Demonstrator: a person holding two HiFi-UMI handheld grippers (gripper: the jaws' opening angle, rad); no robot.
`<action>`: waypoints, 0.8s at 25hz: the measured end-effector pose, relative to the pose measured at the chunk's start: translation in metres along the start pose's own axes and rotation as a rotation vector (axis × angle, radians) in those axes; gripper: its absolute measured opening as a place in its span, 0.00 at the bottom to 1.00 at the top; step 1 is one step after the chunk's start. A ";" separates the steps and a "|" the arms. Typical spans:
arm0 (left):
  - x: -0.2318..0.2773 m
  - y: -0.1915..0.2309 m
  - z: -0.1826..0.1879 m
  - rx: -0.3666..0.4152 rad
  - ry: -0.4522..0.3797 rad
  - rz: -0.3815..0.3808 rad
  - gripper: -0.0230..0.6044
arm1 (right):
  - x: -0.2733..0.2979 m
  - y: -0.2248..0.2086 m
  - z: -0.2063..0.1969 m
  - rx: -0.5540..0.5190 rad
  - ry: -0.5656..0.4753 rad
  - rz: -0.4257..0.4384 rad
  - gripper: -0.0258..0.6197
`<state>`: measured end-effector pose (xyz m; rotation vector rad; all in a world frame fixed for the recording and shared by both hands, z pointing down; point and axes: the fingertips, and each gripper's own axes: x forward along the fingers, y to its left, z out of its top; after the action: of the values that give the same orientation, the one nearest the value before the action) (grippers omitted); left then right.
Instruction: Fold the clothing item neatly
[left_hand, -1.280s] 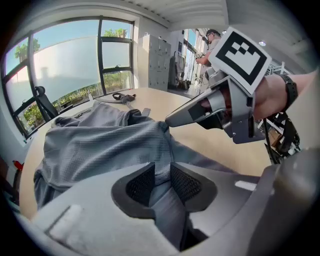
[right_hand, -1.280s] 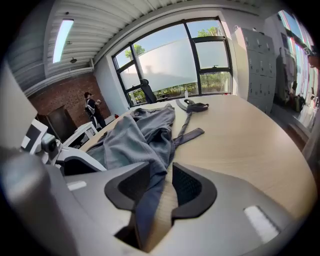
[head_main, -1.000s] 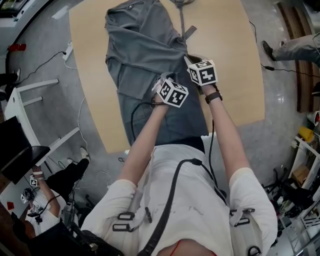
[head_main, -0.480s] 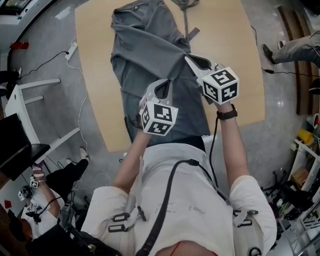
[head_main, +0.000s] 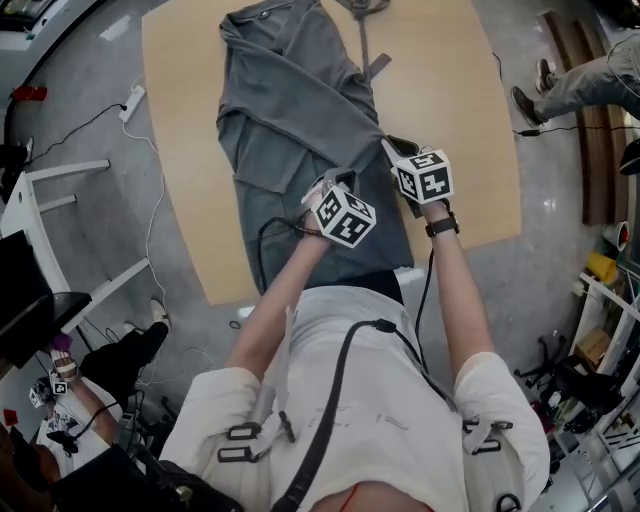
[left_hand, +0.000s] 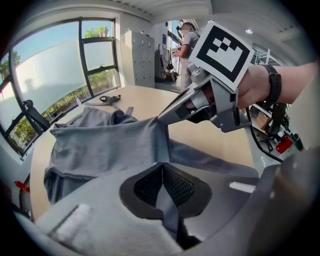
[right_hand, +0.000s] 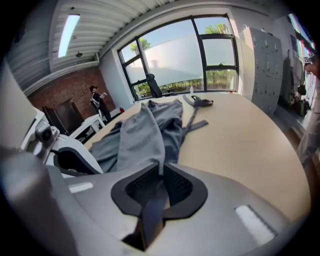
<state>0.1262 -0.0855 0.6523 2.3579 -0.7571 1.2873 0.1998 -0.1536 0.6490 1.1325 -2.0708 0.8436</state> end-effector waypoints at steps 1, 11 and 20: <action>0.008 -0.005 -0.008 -0.006 0.021 -0.028 0.06 | 0.008 -0.003 -0.014 0.007 0.033 -0.010 0.11; -0.011 0.047 0.009 -0.217 -0.101 -0.067 0.15 | 0.009 -0.031 0.014 0.126 -0.065 -0.030 0.24; -0.007 0.124 0.055 -0.267 -0.196 -0.023 0.04 | 0.058 -0.081 0.131 -0.059 -0.094 -0.022 0.24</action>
<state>0.0849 -0.2114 0.6230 2.2858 -0.8963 0.8908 0.2169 -0.3169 0.6336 1.1810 -2.1415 0.7260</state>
